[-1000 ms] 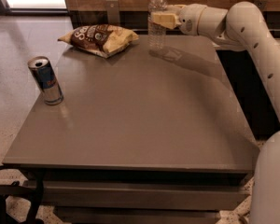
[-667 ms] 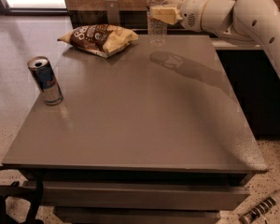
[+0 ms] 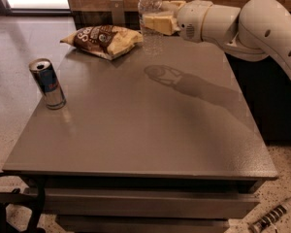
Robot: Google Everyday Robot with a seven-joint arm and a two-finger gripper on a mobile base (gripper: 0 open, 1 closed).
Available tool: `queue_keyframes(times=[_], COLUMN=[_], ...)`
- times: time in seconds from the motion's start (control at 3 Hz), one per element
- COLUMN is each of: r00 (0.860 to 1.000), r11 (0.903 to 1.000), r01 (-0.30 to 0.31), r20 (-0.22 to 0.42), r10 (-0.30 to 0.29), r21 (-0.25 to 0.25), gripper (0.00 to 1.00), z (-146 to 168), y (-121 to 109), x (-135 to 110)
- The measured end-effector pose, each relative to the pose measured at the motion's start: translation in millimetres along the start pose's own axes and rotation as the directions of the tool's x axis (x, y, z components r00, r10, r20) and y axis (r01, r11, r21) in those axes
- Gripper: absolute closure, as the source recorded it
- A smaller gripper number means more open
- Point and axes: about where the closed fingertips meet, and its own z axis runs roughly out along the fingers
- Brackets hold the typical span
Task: Move water bottle near redbull can
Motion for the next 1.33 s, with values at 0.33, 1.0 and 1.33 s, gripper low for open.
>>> queue_keyframes(times=[0.33,1.0,1.33], r00=[0.997,0.994,0.994], r11=[0.994,0.9445,0.9083], r01=[0.074,0.111,0.101], r20=[0.038,0.055,0.082], r10=[-0.071,-0.098,-0.074], r21=[-0.08,-0.309,-0.406], gripper=[1.0,1.0,1.0], z=[4,-2,-5], y=[43,122,148], x=[-6,-11,-14])
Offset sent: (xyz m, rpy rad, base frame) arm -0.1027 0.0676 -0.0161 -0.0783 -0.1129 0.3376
